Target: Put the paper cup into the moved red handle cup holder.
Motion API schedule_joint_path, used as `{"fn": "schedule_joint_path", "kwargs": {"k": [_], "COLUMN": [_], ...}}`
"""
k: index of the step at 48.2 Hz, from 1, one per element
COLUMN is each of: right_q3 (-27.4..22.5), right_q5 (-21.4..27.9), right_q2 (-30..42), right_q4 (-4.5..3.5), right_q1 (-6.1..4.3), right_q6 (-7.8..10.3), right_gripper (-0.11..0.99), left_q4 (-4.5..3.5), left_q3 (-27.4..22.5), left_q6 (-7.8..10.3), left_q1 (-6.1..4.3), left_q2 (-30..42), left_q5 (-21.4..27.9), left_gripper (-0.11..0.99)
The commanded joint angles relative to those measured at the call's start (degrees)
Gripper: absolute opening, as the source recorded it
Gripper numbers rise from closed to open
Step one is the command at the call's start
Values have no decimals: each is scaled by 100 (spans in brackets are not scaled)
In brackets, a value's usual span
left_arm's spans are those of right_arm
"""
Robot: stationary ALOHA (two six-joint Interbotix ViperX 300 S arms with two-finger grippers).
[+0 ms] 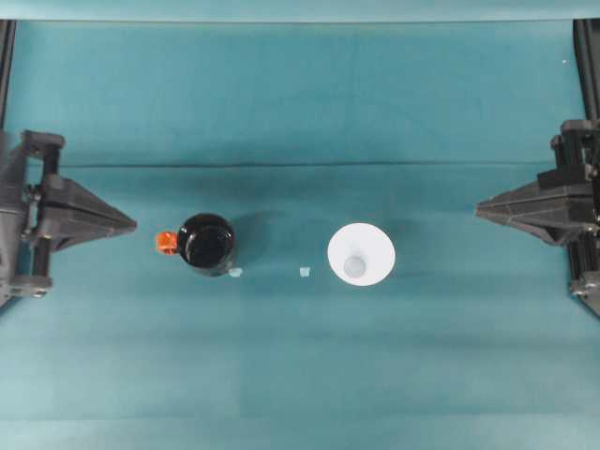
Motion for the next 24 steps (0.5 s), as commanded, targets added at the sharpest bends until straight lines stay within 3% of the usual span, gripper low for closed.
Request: {"fn": "schedule_joint_path", "kwargs": {"k": [1, 7, 13, 24], "right_q3": [-105, -105, -105, -105], "right_q5": [44, 114, 149, 255], "right_q2": [70, 53, 53, 26], "right_q4": [26, 35, 35, 35], "right_q1": [9, 9, -9, -26], "right_q6": [62, 132, 264, 299], "right_gripper": [-11, -11, -11, -11], "left_q4": [18, 79, 79, 79], "left_q3": [-439, -721, -817, -914], "left_q6": [-53, -26, -9, 79], "left_q1": [123, 167, 202, 211], "left_q2": [255, 650, 993, 1310], "left_q5": [844, 1485, 1626, 1714], "left_gripper": [3, 3, 3, 3]}}
